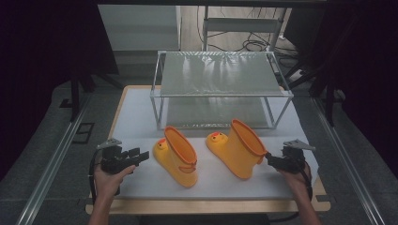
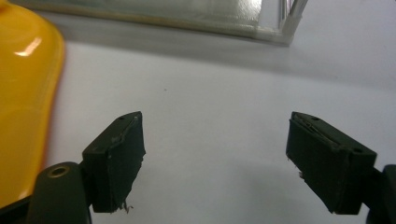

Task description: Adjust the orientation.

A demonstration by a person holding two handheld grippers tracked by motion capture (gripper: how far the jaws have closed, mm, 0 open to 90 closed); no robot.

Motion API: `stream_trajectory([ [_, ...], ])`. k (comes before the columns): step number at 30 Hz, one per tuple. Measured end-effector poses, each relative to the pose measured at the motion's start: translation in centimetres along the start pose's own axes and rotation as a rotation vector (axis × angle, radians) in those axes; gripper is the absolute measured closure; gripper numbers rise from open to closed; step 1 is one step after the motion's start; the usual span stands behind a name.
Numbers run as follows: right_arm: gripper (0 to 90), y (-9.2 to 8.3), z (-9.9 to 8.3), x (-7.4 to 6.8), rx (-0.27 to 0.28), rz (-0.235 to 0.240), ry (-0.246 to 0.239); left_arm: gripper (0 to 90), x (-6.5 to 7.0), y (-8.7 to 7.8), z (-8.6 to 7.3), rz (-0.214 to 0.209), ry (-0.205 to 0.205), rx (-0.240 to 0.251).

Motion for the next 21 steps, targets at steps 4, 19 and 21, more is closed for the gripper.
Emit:
stream_trajectory([
  [4,24.5,-0.8,-0.2,0.5,0.028,0.031,0.009,50.7,0.5,-0.3,0.1,0.002,0.013,0.003],
  [19,36.5,-1.2,-0.7,0.5,0.039,0.143,0.02,90.0,2.9,-0.5,-0.8,-0.006,0.056,-0.046],
  [21,36.7,-1.3,-0.5,0.4,0.038,0.136,0.006,90.0,3.5,-0.5,-1.2,-0.001,0.066,-0.048],
])
Point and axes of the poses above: each handheld gripper's, and its own axes: y roughly forward along the jaws, z roughly out of its top, x roughly to its right, the point moved 3 cm from there along y, roughly forward along the jaws, and after that the axes turned 2 degrees about -x, right-handed, at the moved point
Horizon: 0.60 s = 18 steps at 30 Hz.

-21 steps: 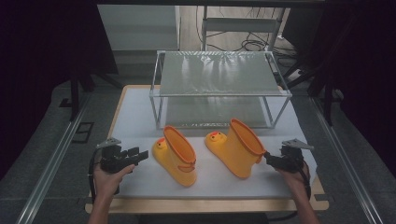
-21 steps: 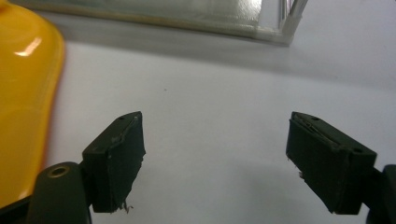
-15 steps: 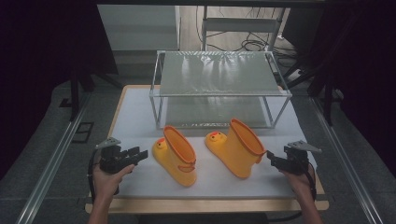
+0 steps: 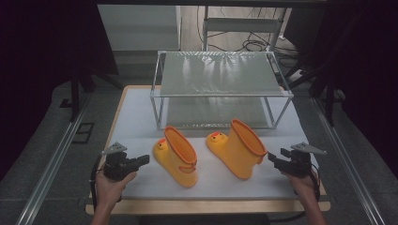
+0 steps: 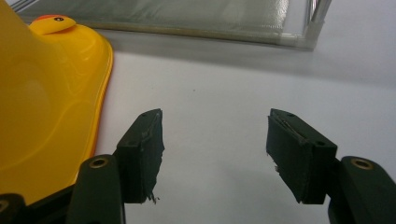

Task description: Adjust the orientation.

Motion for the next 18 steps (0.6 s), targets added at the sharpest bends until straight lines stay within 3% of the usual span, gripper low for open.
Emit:
stream_trajectory([
  [3,36.8,-0.1,0.1,0.0,0.004,-0.007,-0.001,90.0,0.8,0.1,-0.3,-0.003,0.014,-0.006],
  [4,36.9,-0.1,0.1,0.1,0.004,-0.007,0.006,90.0,1.7,0.3,-0.6,-0.001,0.042,-0.021],
  [7,37.1,-0.1,-0.1,0.2,-0.002,-0.008,0.016,90.0,2.9,0.7,-1.0,-0.033,0.05,-0.026],
  [8,37.2,0.0,-0.2,0.3,-0.009,-0.014,0.02,90.0,4.2,1.3,-1.4,-0.041,0.082,-0.04],
  [9,37.1,0.0,-0.3,0.4,-0.011,-0.018,0.024,90.0,4.2,1.3,-1.4,-0.041,0.082,-0.04],
  [11,37.1,0.1,-0.3,0.4,-0.012,-0.021,0.027,90.0,6.2,2.2,-2.0,-0.059,0.121,-0.05],
  [12,37.1,0.2,-0.3,0.4,-0.016,-0.021,0.027,90.0,6.2,2.2,-2.0,-0.059,0.121,-0.05],
  [13,37.1,0.2,-0.4,0.4,-0.017,-0.022,0.03,90.0,7.4,3.0,-2.4,-0.058,0.151,-0.061],
  [17,37.0,0.3,-0.4,0.3,-0.023,-0.024,0.025,90.0,9.0,4.3,-2.8,-0.048,0.189,-0.077],
  [18,37.0,0.4,-0.5,0.3,-0.023,-0.026,0.029,90.0,9.9,5.2,-2.9,-0.06,0.2,-0.079],
])
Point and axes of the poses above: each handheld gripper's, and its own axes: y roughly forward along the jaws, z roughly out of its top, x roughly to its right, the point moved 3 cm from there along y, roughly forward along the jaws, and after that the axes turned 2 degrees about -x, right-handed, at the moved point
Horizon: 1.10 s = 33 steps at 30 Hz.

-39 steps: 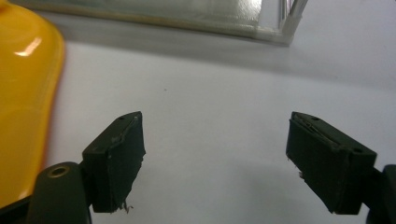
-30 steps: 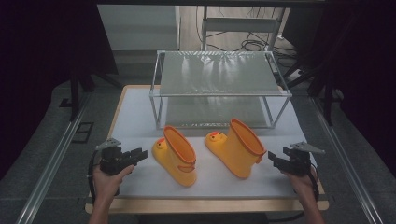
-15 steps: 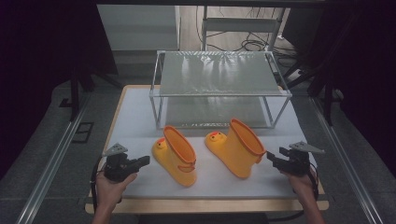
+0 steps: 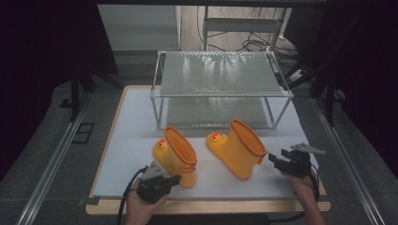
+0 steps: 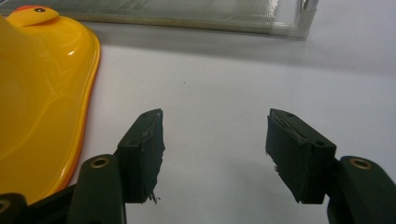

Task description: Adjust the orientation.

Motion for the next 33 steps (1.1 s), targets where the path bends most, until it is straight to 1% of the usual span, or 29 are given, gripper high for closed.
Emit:
stream_trajectory([
  [1,37.0,0.0,0.0,0.0,0.0,-0.001,0.0,90.0,0.4,0.4,0.1,0.005,0.013,-0.002],
  [2,37.0,0.0,0.0,0.0,0.0,-0.001,0.0,90.0,0.4,0.4,0.1,0.005,0.013,-0.002],
  [3,37.0,0.0,0.0,0.1,0.0,-0.001,0.001,90.0,0.8,0.8,0.2,0.011,0.022,-0.003],
  [4,37.0,-0.1,0.0,0.2,0.002,-0.004,0.003,90.0,1.4,1.5,0.3,0.034,0.047,-0.004],
  [6,37.0,-0.1,0.0,0.3,0.005,-0.006,0.008,90.0,2.3,2.1,0.4,0.034,0.072,-0.008],
  [7,37.1,-0.1,0.0,0.3,0.005,-0.008,0.009,90.0,2.8,2.4,0.4,0.037,0.091,-0.019],
  [8,37.1,-0.1,0.0,0.3,0.005,-0.008,0.009,90.0,2.8,2.4,0.4,0.037,0.091,-0.019],
  [9,37.1,-0.1,-0.1,0.4,0.002,-0.011,0.011,90.0,3.2,2.8,0.4,0.047,0.108,-0.025],
  [10,37.1,-0.1,-0.1,0.4,0.003,-0.012,0.013,90.0,3.8,3.5,0.6,0.049,0.118,-0.025],
  [13,37.1,-0.1,-0.1,0.4,0.005,-0.015,0.016,90.0,4.3,4.3,1.2,0.08,0.124,-0.006],
  [15,37.1,-0.1,-0.1,0.4,0.004,-0.015,0.016,90.0,4.3,4.7,1.5,0.117,0.132,0.007],
  [16,37.1,-0.1,-0.1,0.4,0.006,-0.016,0.016,90.0,4.2,4.8,1.6,0.129,0.131,0.012],
  [17,37.1,-0.1,-0.1,0.4,0.006,-0.016,0.016,90.0,4.2,4.8,1.6,0.129,0.131,0.012],
  [18,37.0,-0.1,-0.2,0.4,0.005,-0.018,0.015,90.0,4.1,4.9,1.6,0.154,0.136,0.02],
  [19,37.0,-0.1,-0.2,0.4,0.005,-0.018,0.015,90.0,4.1,4.9,1.6,0.154,0.136,0.02],
  [20,37.0,-0.1,-0.3,0.6,0.005,-0.022,0.018,90.0,3.7,4.6,1.5,0.17,0.131,0.033],
  [22,37.0,-0.1,-0.3,0.6,0.007,-0.026,0.02,90.0,3.3,4.2,1.3,0.157,0.113,0.043],
  [26,37.1,-0.1,-0.3,0.6,0.01,-0.03,0.019,90.0,3.0,3.8,1.0,0.154,0.109,0.047],
  [27,37.1,-0.1,-0.3,0.6,0.012,-0.031,0.018,90.0,2.9,3.5,0.7,0.147,0.101,0.05],
  [30,37.1,0.0,-0.4,0.5,0.008,-0.031,0.014,90.0,2.7,3.1,0.5,0.141,0.1,0.044],
  [31,37.1,0.0,-0.4,0.5,0.007,-0.031,0.014,90.0,2.4,2.6,0.2,0.135,0.09,0.042],
  [33,37.1,0.0,-0.4,0.5,0.005,-0.031,0.013,90.0,2.0,1.9,-0.1,0.139,0.079,0.043],
])
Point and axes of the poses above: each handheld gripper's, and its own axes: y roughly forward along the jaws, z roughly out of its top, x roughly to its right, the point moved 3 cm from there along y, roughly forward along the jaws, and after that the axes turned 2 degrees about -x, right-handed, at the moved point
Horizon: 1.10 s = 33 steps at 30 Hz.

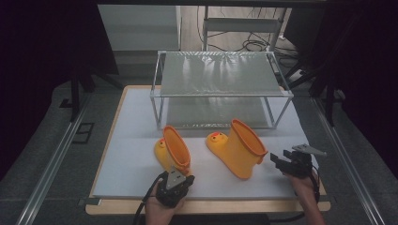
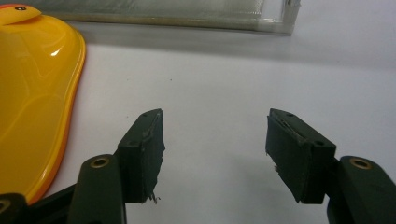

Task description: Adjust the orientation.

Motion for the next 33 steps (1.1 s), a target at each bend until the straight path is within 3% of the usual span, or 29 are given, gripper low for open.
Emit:
stream_trajectory([
  [7,37.3,-0.1,0.0,0.2,0.002,0.0,0.007,90.0,-1.8,-1.9,-1.3,-0.004,-0.049,0.003],
  [11,37.4,0.0,-0.1,0.2,-0.004,0.0,0.009,90.0,-3.4,-3.2,-2.2,-0.01,-0.097,0.013],
  [23,37.7,0.2,-0.1,0.1,-0.01,0.001,-0.002,90.0,-7.0,-5.0,-3.3,0.021,-0.189,0.031],
  [25,37.7,0.2,-0.2,0.1,-0.013,0.002,-0.001,89.8,-7.9,-5.5,-3.6,0.029,-0.222,0.036],
  [29,37.7,0.3,-0.2,0.0,-0.016,0.003,-0.006,88.1,-8.7,-5.8,-3.8,0.034,-0.247,0.04],
  [31,37.8,0.3,-0.2,0.0,-0.018,0.004,-0.007,84.3,-8.9,-6.0,-3.9,0.023,-0.262,0.04],
  [33,37.8,0.3,-0.2,-0.1,-0.017,0.005,-0.009,76.2,-9.0,-6.6,-4.1,-0.048,-0.256,0.03],
])
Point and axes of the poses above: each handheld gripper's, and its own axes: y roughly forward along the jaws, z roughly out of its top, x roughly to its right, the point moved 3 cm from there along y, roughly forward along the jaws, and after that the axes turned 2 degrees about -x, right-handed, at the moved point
